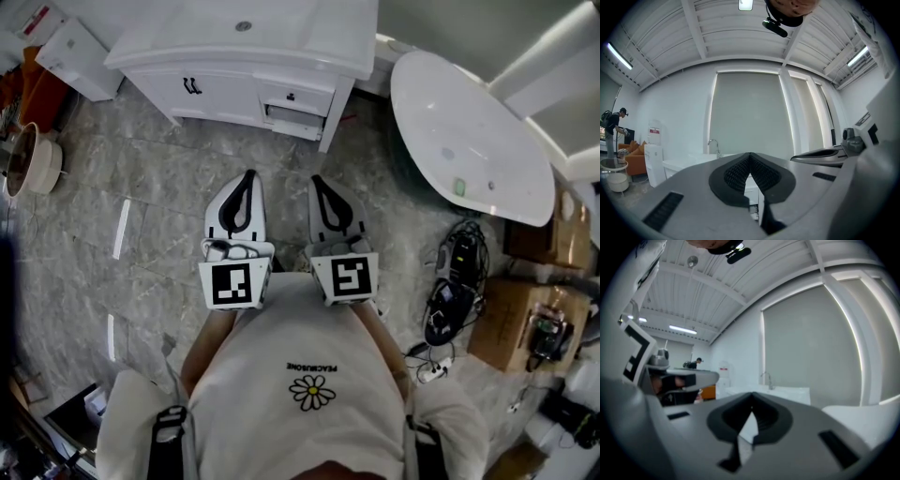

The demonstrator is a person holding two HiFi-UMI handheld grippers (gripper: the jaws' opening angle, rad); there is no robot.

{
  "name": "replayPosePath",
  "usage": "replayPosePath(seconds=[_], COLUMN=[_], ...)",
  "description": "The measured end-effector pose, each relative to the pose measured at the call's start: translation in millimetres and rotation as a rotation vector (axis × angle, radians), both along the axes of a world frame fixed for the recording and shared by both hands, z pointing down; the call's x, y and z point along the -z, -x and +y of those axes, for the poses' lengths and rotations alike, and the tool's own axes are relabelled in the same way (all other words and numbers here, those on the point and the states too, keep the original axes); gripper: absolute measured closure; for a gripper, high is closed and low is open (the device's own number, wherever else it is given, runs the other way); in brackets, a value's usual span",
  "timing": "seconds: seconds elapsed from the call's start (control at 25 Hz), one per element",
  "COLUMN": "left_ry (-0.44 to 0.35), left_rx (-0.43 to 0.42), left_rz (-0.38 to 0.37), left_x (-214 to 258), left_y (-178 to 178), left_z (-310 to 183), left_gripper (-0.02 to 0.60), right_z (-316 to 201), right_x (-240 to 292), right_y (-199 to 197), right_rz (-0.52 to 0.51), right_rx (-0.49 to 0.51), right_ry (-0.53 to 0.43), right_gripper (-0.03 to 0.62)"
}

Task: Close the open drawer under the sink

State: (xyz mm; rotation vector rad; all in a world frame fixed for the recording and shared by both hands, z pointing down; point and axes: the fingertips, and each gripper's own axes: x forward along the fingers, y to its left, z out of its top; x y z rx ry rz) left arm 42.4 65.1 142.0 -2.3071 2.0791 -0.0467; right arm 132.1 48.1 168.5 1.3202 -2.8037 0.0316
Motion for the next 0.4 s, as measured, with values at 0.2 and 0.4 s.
replayPosePath(seconds=[0.2, 0.4], left_ry=[0.012, 0.024], left_rx=[0.006, -0.001], left_rz=[0.001, -0.001], left_x=[-5, -8], left_y=[-2, -3], left_z=[9, 15], left_gripper=[0.561, 0.561], right_z=[9, 13], right_x=[-6, -6], right_y=[4, 5], right_rz=[-0.001, 0.000], right_rx=[0.027, 0.045], right_ry=[0.014, 0.018], right_gripper=[0.565, 0.565])
